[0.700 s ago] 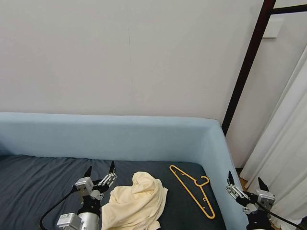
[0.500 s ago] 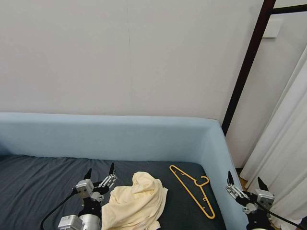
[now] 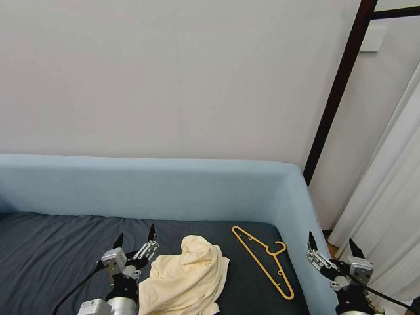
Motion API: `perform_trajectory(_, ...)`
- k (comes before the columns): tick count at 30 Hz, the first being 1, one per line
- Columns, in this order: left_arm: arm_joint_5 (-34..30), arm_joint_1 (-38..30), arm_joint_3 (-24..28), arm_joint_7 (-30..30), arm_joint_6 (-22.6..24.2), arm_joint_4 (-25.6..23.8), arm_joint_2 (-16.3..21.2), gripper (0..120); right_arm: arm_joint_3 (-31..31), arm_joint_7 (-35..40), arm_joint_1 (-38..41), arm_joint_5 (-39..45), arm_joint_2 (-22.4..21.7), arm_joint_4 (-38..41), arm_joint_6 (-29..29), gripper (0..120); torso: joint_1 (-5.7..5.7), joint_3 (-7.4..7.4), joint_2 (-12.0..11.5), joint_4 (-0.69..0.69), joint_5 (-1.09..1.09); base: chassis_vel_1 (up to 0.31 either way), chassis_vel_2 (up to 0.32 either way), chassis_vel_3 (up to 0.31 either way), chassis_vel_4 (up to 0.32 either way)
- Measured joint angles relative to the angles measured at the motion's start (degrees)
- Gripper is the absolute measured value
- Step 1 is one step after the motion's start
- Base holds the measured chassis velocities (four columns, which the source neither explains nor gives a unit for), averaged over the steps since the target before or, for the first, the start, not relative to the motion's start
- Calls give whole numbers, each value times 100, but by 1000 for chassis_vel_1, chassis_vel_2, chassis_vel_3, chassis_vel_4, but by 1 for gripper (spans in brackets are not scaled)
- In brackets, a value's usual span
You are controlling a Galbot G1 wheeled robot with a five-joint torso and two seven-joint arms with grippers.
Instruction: Pick up the clothes from the sofa and hang them on the clothes hanger.
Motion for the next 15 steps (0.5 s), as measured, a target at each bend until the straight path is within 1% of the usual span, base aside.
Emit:
perform_trajectory(5,27,111,-44,-39,-15,-61,-24,100,0,2,96,105,-189,-108,-3,100,0,0,0,0,0,0,0,0,0)
perform_trajectory(6,70,188,-68,-64,-17,-99,-37,100,12,-1,189,180,-360,-181,-32,100,0,0,0,0,0,0,0,0,0)
perform_trajectory(8,105,230,-87,-73,-16,-111,-42,100,11,-7,242,257,-447,-205,-60,100,0,0,0,0,0,0,0,0,0)
perform_trajectory(9,155,284,-112,-110,-17,-118,-51,100,-15,-12,346,480,-577,-212,-138,100,0,0,0,0,1,0,0,0,0)
perform_trajectory(11,261,406,-165,-253,-37,-118,-78,100,-147,-1,584,1331,-826,-145,-396,100,0,0,0,0,1,0,0,0,0)
perform_trajectory(12,261,406,-165,-253,-37,-118,-78,100,-147,-1,584,1331,-826,-145,-396,100,0,0,0,0,1,0,0,0,0)
perform_trajectory(13,298,452,-182,-311,-73,-105,-96,100,-208,21,710,1724,-916,-124,-499,100,0,0,0,0,0,0,0,0,0)
perform_trajectory(15,374,601,-215,-444,-224,-87,-180,100,-410,87,1062,2874,-1144,-154,-733,100,0,0,0,2,-1,0,0,0,0)
